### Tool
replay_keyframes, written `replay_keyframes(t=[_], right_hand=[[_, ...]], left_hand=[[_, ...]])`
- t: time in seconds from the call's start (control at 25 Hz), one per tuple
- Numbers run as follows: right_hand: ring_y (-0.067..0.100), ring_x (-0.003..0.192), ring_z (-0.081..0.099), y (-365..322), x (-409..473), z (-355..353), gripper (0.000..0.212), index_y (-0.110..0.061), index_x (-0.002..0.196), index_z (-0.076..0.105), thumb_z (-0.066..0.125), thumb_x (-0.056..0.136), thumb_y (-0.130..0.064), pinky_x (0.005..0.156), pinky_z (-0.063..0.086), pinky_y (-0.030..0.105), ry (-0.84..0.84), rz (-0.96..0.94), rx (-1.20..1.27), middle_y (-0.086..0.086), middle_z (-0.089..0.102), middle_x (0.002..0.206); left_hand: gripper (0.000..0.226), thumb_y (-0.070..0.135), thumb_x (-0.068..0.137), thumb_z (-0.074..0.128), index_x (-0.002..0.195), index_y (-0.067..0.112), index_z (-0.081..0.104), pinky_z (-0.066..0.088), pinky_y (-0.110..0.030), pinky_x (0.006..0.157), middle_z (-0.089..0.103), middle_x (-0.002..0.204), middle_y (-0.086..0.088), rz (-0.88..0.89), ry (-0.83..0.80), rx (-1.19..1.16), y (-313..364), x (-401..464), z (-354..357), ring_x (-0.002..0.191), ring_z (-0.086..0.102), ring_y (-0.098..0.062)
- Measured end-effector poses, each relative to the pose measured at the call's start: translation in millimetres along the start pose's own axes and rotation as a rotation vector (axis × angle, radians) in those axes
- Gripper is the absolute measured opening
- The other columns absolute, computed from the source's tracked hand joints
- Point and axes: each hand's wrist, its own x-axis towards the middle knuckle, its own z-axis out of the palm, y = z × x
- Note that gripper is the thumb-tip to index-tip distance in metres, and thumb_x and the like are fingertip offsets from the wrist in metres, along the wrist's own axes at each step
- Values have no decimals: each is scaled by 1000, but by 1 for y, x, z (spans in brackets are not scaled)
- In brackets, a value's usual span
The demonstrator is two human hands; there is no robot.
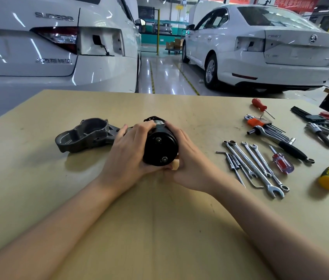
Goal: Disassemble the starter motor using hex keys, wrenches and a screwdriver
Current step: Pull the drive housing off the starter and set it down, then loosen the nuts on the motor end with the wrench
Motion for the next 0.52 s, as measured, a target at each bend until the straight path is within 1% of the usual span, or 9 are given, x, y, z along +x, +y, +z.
replay_keyframes(t=[0.08,0.12,0.24,0.32,0.4,0.48,0.52], right_hand=[[14,138,28,0,0,0,100,-11,150,11,70,70,-2,108,28,19,8,4,-9,4,24,151],[14,139,27,-1,0,0,101,-10,150,11,71,70,-3,109,27,19,10,2,-10,4,24,151],[14,139,26,-1,0,-1,101,-9,150,12,74,71,-4,109,27,19,8,8,-4,5,24,151],[14,138,28,-1,0,-1,101,-10,150,12,74,71,-6,107,29,18,19,9,-12,4,25,150],[13,137,28,0,0,-2,102,-10,150,11,75,71,-7,104,28,14,11,-5,-26,3,24,151],[10,134,29,2,0,-6,105,-12,151,6,73,71,-7,98,29,5,-46,-27,-57,0,20,152],[10,130,33,4,1,-10,106,-16,152,3,71,71,-6,93,33,5,-75,-26,-78,-3,19,151]], left_hand=[[93,60,62,75,125,0,44,40,-68,94,58,122,-17,-2,-22,-39,-2,0,0,112,40,-16],[90,58,63,75,125,3,41,39,-68,96,56,126,-18,7,-33,-51,-3,0,0,114,39,-15],[75,57,68,68,121,16,34,37,-63,100,51,132,-19,44,-55,-49,-8,-1,0,120,36,-16],[74,60,71,66,121,17,33,36,-60,102,50,132,-18,64,-71,-27,-10,-1,1,121,37,-17],[72,59,75,61,125,16,33,34,-57,105,49,133,-16,80,-94,4,-12,-1,1,124,38,-17],[73,61,76,56,128,15,34,35,-56,106,50,135,-14,88,-105,37,-13,-2,2,126,39,-18],[75,62,77,56,129,13,36,36,-56,105,51,135,-13,86,-97,54,-13,-2,2,125,40,-18]])
